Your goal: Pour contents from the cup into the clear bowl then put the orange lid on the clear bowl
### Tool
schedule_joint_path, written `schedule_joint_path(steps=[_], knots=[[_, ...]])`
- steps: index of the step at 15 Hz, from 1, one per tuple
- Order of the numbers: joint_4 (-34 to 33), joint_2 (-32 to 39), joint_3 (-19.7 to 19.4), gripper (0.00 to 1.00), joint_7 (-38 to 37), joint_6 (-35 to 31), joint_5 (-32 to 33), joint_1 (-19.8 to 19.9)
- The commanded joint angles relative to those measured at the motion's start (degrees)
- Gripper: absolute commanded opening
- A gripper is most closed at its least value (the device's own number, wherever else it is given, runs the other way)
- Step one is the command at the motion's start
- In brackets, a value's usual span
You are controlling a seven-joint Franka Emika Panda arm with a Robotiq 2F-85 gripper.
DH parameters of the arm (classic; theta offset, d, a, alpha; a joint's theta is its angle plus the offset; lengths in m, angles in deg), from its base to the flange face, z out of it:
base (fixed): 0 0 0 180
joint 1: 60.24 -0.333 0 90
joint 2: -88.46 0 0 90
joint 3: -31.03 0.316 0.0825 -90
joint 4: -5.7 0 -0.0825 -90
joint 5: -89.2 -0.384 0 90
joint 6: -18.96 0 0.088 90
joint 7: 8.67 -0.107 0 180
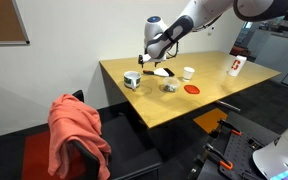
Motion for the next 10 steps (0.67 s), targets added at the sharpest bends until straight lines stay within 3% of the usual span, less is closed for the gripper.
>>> schedule_joint_path(steps=[1,7,10], knots=[[13.9,-11.2,-3.0,1.0,1.6,-0.7,3.4,-1.7],[27.6,-23.0,-5.6,1.0,7.7,-3.6,12.6,1.1],[31.6,-26.1,-4.0,1.0,15.0,-7.5,13.7,4.8]])
